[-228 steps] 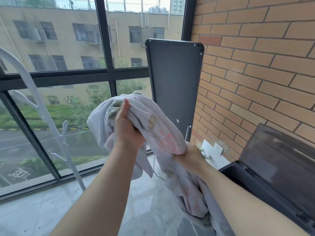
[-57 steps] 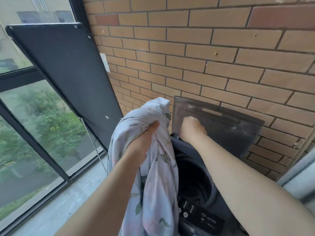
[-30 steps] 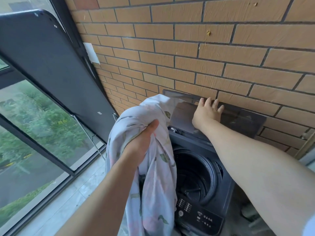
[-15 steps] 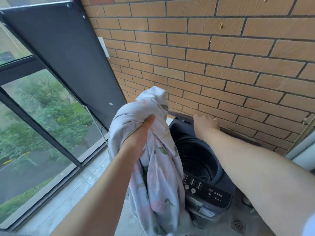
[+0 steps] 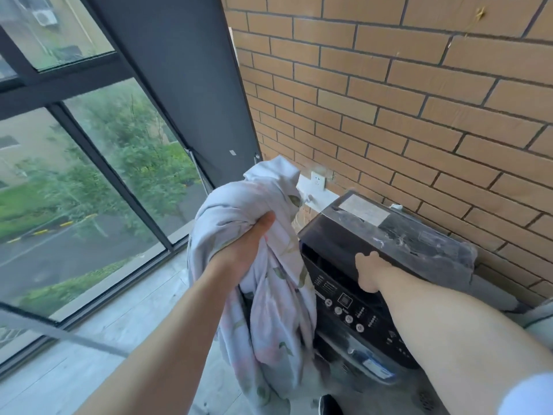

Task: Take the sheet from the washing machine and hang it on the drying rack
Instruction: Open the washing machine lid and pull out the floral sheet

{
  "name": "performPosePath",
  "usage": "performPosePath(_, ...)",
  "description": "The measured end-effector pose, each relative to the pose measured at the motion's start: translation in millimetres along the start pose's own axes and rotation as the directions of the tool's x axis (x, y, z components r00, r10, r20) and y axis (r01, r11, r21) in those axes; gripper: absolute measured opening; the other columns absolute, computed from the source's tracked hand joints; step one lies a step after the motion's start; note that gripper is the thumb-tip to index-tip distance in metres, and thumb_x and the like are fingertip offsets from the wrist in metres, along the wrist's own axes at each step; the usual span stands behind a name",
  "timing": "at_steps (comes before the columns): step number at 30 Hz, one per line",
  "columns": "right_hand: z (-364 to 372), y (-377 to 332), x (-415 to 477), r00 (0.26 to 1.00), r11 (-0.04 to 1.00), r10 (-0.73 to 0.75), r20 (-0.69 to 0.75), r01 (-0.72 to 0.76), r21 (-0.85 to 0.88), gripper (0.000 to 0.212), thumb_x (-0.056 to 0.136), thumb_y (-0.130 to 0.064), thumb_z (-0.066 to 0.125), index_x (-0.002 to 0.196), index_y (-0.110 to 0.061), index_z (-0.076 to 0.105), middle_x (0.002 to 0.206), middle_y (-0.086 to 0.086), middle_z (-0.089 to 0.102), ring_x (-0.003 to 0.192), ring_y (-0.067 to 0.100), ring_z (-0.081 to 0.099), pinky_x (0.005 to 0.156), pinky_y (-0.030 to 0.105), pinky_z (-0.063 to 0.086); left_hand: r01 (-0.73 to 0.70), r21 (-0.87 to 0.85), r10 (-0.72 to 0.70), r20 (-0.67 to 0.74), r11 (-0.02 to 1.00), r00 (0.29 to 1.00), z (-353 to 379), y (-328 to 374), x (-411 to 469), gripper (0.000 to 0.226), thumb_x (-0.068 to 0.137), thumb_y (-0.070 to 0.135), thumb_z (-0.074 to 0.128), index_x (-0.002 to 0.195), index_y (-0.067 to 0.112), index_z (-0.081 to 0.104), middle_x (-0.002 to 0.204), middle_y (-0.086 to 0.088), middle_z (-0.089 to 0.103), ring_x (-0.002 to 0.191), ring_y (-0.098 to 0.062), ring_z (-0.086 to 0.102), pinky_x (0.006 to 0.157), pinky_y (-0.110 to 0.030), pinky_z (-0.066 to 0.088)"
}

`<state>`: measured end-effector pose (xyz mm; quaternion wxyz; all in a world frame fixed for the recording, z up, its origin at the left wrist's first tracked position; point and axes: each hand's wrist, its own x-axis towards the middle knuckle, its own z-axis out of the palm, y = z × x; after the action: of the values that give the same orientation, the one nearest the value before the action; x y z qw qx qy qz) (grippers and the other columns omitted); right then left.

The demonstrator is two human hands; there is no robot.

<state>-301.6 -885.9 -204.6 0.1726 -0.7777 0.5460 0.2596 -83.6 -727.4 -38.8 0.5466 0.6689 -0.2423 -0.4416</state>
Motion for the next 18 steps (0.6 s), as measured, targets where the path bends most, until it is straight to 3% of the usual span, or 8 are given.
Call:
performPosePath(2,4.3,-1.0,9.7,0.999,1.000,-0.024,0.040,0.024,0.003,0.046,0.089,-0.003,0.045,0.135,-0.009,0.039,0.145,0.024,0.027,0.111,0.038,0.055,0.086,0.039,0.052,0.004,0.007,-0.004,-0.010,1.000,1.000,1.4,-0.8,2.5,0.030,0.097,0.037,0.062,0.122,0.034,0.044,0.103,0.018,0.045,0.101,-0.001,0.044,0.074,-0.007,0.029)
performPosePath(6,18.8,-4.0,25.6,0.990,0.999,-0.047,0.135,0.048,0.000,0.041,0.091,-0.008,0.041,0.132,-0.009,0.043,0.144,0.025,0.029,0.106,0.032,0.055,0.092,0.036,0.050,0.021,-0.033,-0.022,-0.047,0.999,0.999,-2.1,-6.6,13.7,0.036,0.095,0.038,0.065,0.127,0.031,0.052,0.112,0.016,0.054,0.102,-0.001,0.049,0.091,-0.016,0.032)
performPosePath(9,26.8,-11.7,31.2,0.990,0.999,-0.047,0.136,0.044,0.027,0.040,0.097,-0.006,0.043,0.136,-0.004,0.050,0.141,0.022,0.040,0.113,0.036,0.055,0.096,0.038,0.044,0.060,-0.041,-0.063,-0.100,0.997,0.993,-6.8,-6.8,15.4,0.029,0.092,0.039,0.069,0.118,0.032,0.057,0.110,0.017,0.060,0.103,-0.005,0.052,0.093,-0.022,0.034)
performPosePath(12,28.7,-20.1,42.3,0.980,0.997,-0.075,0.183,0.078,-0.006,0.044,0.094,-0.005,0.039,0.136,0.001,0.052,0.142,0.018,0.048,0.128,0.038,0.050,0.108,0.040,0.041,0.071,-0.101,-0.087,-0.162,0.992,0.983,-11.9,-4.8,14.1,0.010,0.092,0.033,0.070,0.093,0.031,0.061,0.096,0.014,0.065,0.080,0.001,0.060,0.078,-0.020,0.044)
performPosePath(13,27.0,-24.7,47.9,0.986,0.998,-0.047,0.161,0.039,0.051,0.046,0.092,-0.010,0.041,0.137,0.000,0.049,0.143,0.020,0.047,0.128,0.040,0.050,0.107,0.042,0.043,0.053,-0.115,-0.075,-0.193,0.992,0.978,-15.1,-3.2,13.1,0.009,0.092,0.029,0.071,0.096,0.028,0.064,0.096,0.013,0.067,0.078,0.003,0.062,0.074,-0.019,0.048)
performPosePath(15,10.8,-42.8,51.7,0.994,0.962,-0.088,0.072,0.066,0.264,0.044,0.094,-0.020,0.049,0.135,-0.006,0.044,0.139,0.021,0.047,0.123,0.037,0.052,0.103,0.042,0.046,0.028,-0.143,-0.062,-0.243,0.989,0.968,-23.8,2.8,8.1,0.024,0.090,0.027,0.073,0.112,0.018,0.069,0.105,0.003,0.074,0.092,-0.009,0.069,0.088,-0.027,0.053)
performPosePath(17,-19.4,-74.5,43.5,0.968,0.798,-0.250,-0.019,0.217,0.563,0.044,0.095,-0.031,0.062,0.132,-0.013,0.048,0.127,0.011,0.056,0.112,0.027,0.059,0.098,0.039,0.049,-0.017,-0.192,-0.038,-0.282,0.981,0.959,-36.4,9.7,0.7,0.036,0.086,0.026,0.077,0.119,0.013,0.070,0.110,-0.003,0.076,0.104,-0.021,0.070,0.101,-0.041,0.052)
performPosePath(18,-36.8,-90.9,31.8,0.945,0.662,-0.325,-0.027,0.248,0.707,0.052,0.092,-0.042,0.068,0.133,-0.016,0.050,0.126,0.007,0.058,0.111,0.024,0.060,0.100,0.040,0.049,-0.037,-0.213,-0.026,-0.290,0.976,0.957,-40.2,13.7,-1.7,0.037,0.085,0.026,0.078,0.119,0.012,0.070,0.110,-0.004,0.076,0.105,-0.023,0.071,0.101,-0.043,0.052)
